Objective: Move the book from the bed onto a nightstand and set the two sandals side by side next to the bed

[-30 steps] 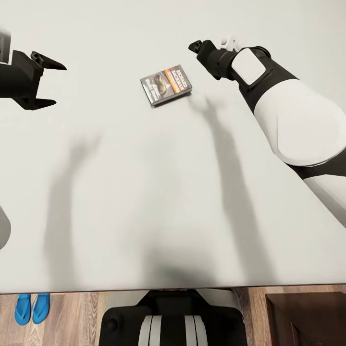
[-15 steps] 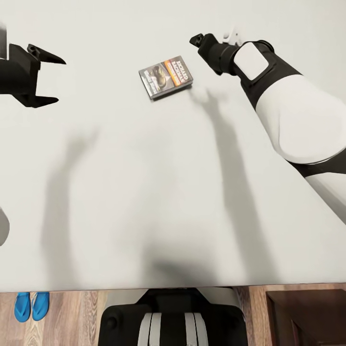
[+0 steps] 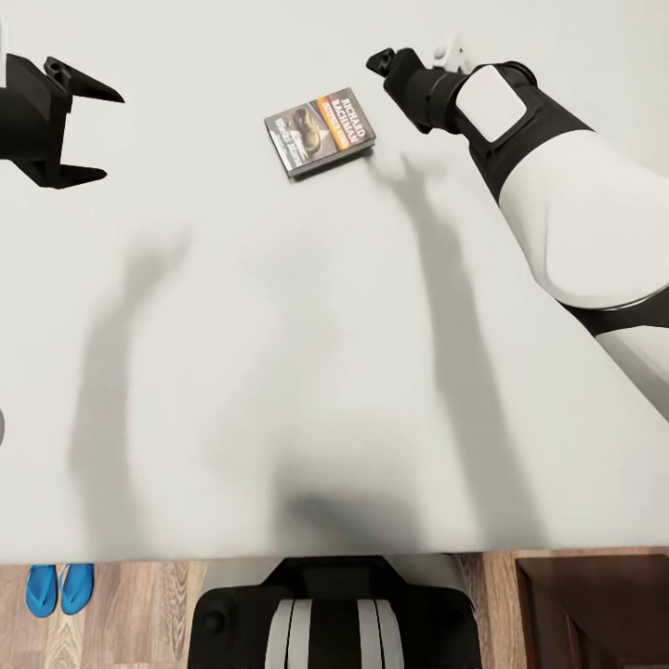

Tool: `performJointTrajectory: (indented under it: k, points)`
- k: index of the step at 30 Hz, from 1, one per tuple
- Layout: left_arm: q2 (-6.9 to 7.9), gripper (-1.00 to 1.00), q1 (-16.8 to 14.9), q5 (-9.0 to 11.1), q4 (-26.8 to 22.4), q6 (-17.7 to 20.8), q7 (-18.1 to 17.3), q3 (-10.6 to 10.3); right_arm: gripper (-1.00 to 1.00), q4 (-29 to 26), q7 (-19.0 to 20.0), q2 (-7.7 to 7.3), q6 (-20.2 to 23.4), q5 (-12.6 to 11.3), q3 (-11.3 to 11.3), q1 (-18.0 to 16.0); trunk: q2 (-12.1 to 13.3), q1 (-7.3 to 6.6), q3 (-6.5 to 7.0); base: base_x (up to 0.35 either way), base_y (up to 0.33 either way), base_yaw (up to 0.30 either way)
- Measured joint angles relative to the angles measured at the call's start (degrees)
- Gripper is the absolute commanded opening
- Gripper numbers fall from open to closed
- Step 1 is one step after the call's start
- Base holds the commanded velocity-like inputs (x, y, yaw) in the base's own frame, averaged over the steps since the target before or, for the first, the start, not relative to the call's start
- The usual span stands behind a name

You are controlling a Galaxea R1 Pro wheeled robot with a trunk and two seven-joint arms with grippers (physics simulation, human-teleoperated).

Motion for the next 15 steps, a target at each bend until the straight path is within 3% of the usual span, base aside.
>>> performJointTrajectory:
  k: [15]
  points:
    - [0.48,1.0,-1.4,-0.7,0.0,0.1,0.1,0.0,1.0,-0.1,1.0,0.0,-0.5,0.1,0.2,-0.6,0.0,0.0,-0.81,0.0,0.0,0.0]
